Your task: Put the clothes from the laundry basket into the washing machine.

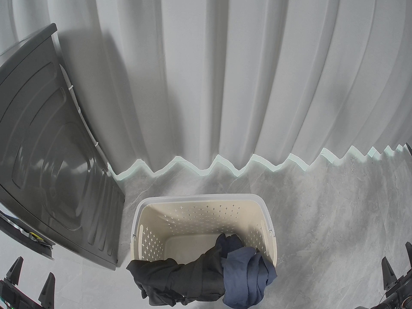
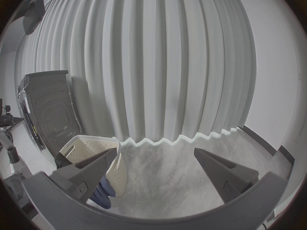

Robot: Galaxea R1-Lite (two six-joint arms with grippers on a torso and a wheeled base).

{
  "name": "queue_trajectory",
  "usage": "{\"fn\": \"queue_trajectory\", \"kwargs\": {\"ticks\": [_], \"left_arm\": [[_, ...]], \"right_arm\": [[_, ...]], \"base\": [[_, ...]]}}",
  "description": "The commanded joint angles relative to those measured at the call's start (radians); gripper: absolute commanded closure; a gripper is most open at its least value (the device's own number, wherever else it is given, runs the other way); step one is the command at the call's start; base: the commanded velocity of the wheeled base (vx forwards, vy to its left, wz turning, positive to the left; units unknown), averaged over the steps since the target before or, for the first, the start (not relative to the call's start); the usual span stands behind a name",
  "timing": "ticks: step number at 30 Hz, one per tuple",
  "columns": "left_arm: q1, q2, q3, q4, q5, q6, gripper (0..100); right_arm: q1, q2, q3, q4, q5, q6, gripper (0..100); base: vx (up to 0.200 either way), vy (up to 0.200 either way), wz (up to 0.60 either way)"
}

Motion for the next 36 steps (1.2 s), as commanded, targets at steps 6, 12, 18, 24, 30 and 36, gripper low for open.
{"fn": "queue_trajectory", "kwargs": {"ticks": [6, 12, 18, 24, 30, 36], "left_arm": [[0.000, -0.015, 0.016, 0.000, 0.000, -0.001, 0], [0.000, -0.015, 0.016, 0.000, 0.000, -0.001, 0], [0.000, -0.015, 0.016, 0.000, 0.000, -0.003, 0], [0.000, -0.015, 0.016, 0.000, 0.000, -0.003, 0], [0.000, -0.015, 0.016, 0.000, 0.000, -0.001, 0], [0.000, -0.015, 0.016, 0.000, 0.000, -0.001, 0]], "right_arm": [[0.001, -0.016, 0.016, 0.000, 0.000, 0.000, 0], [0.001, -0.016, 0.016, 0.000, 0.000, 0.001, 0], [0.001, -0.016, 0.016, 0.000, 0.000, 0.000, 0], [0.001, -0.016, 0.016, 0.000, 0.000, 0.000, 0], [0.001, -0.016, 0.016, 0.000, 0.000, 0.001, 0], [0.001, -0.016, 0.016, 0.000, 0.000, 0.001, 0]], "base": [[0.167, 0.000, 0.00], [0.033, 0.000, 0.00], [0.000, 0.000, 0.00], [0.167, 0.000, 0.00], [0.133, 0.000, 0.00], [0.000, 0.000, 0.00]]}}
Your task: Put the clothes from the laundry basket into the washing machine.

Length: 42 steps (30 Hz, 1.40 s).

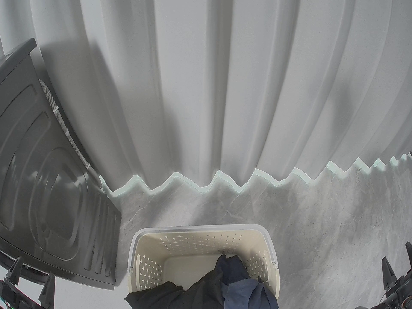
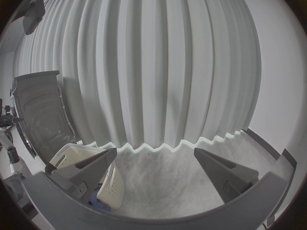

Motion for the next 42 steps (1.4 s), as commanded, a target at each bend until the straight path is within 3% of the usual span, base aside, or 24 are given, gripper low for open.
{"fn": "queue_trajectory", "kwargs": {"ticks": [1, 42], "left_arm": [[0.000, -0.015, 0.016, 0.000, 0.000, 0.000, 0], [0.000, -0.015, 0.016, 0.000, 0.000, 0.000, 0]], "right_arm": [[0.000, -0.016, 0.016, 0.000, 0.000, 0.000, 0], [0.000, -0.016, 0.016, 0.000, 0.000, 0.000, 0]], "base": [[0.000, 0.000, 0.00], [0.015, 0.000, 0.00]]}}
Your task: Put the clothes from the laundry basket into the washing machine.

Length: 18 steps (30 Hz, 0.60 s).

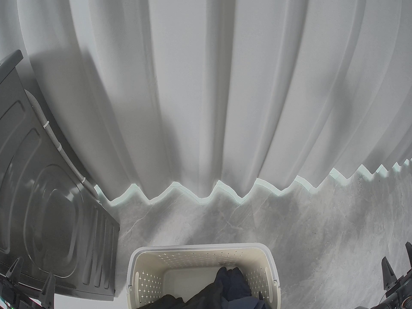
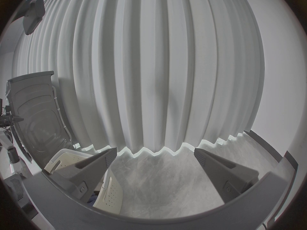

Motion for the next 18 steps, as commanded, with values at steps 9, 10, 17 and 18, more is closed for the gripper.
{"fn": "queue_trajectory", "kwargs": {"ticks": [9, 10, 17, 18], "left_arm": [[0.000, -0.015, 0.016, 0.000, 0.000, 0.000, 0], [0.000, -0.015, 0.016, 0.000, 0.000, 0.000, 0], [0.000, -0.015, 0.016, 0.000, 0.000, 0.000, 0], [0.000, -0.015, 0.016, 0.000, 0.000, 0.000, 0]], "right_arm": [[0.000, -0.016, 0.016, 0.000, 0.000, 0.000, 0], [0.000, -0.016, 0.016, 0.000, 0.000, 0.000, 0], [0.000, -0.016, 0.016, 0.000, 0.000, 0.000, 0], [0.000, -0.016, 0.016, 0.000, 0.000, 0.000, 0]], "base": [[0.000, 0.000, 0.00], [0.000, 0.000, 0.00], [0.000, 0.000, 0.00], [0.000, 0.000, 0.00]]}}
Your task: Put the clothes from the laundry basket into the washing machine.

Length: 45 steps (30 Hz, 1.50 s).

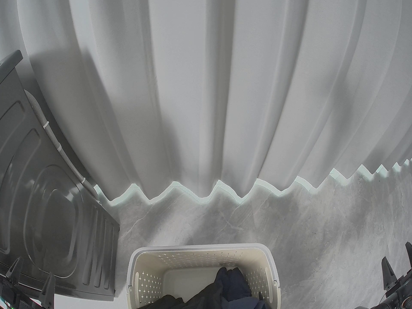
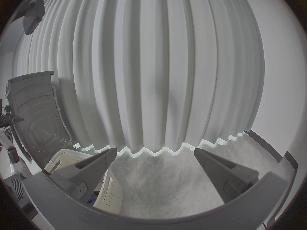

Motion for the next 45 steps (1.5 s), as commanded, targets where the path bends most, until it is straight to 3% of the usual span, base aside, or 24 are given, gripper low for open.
{"fn": "queue_trajectory", "kwargs": {"ticks": [1, 13, 45], "left_arm": [[0.000, -0.015, 0.016, 0.000, 0.000, 0.000, 0], [-0.002, -0.015, 0.016, 0.000, 0.000, 0.000, 0], [0.000, -0.015, 0.016, 0.000, 0.000, 0.000, 0]], "right_arm": [[0.000, -0.016, 0.016, 0.000, 0.000, 0.000, 0], [0.000, -0.016, 0.016, 0.000, 0.000, 0.000, 0], [0.000, -0.016, 0.016, 0.000, 0.000, 0.000, 0]], "base": [[0.000, 0.000, 0.00], [0.000, 0.000, 0.00], [-0.200, 0.000, 0.00]]}}
